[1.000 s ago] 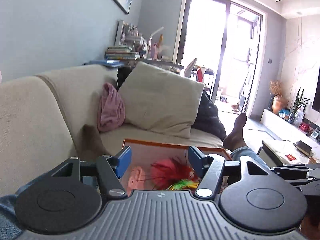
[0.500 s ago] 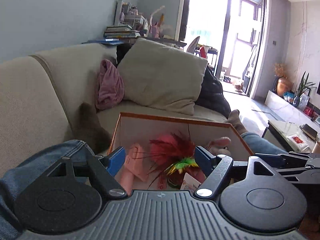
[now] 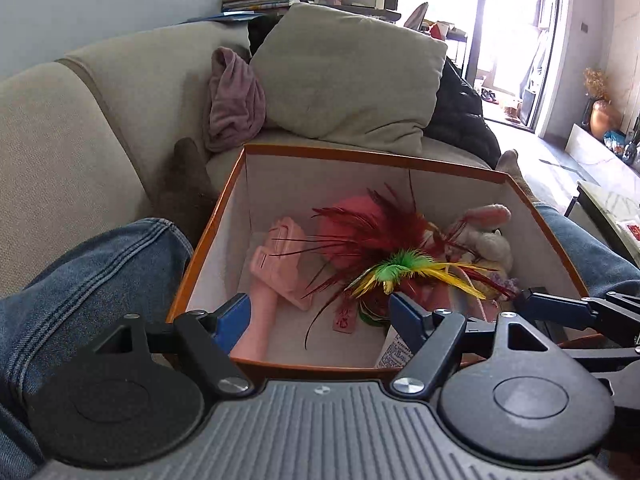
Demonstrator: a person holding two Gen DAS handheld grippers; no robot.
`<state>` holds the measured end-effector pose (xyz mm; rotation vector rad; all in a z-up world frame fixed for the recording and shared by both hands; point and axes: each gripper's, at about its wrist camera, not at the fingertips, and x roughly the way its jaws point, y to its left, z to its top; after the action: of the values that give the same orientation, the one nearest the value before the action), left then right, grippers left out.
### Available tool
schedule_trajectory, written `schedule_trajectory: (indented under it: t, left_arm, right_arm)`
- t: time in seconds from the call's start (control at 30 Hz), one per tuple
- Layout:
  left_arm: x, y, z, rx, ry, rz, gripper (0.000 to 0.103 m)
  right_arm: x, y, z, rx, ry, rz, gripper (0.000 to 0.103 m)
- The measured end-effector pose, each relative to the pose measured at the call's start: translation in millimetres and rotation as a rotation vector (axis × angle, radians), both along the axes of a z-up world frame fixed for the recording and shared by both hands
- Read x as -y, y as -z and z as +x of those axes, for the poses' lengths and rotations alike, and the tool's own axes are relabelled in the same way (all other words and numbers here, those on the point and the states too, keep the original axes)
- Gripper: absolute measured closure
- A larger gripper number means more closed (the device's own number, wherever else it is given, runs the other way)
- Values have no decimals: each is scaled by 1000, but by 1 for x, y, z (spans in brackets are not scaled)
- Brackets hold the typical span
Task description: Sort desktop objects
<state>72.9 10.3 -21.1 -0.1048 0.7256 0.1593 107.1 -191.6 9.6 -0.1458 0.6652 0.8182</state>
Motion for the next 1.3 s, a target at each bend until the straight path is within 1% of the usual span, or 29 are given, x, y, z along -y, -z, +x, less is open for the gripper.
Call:
schedule_trajectory:
  t: [0.2, 0.33, 0.6, 0.63, 0.67, 0.7, 1.3]
  left_arm:
    - [-3, 2, 2, -34, -14, -13, 14]
    - [-1, 0, 2, -46, -15, -4, 14]
    - [1, -2, 1, -54, -9, -1, 14]
    - [1, -2, 1, -54, -7, -1, 14]
    - [2, -2, 1, -54, -6, 0, 14]
    - [2, -2, 1, -53, -5, 1, 14]
    - [2, -2, 1, -58, -6, 2, 14]
  right_arm:
    - [-3, 1, -2, 28, 1, -13, 31]
    - [-2, 0, -2, 32, 4, -15, 31]
    - [-2, -2, -8, 60, 22, -32, 30]
    - [-2, -2, -8, 65, 29, -35, 26]
    - [-2, -2, -9, 73, 42, -42, 20]
    - [-2, -3, -9, 82, 50, -48, 19]
    - [0, -3, -9, 76, 49, -42, 19]
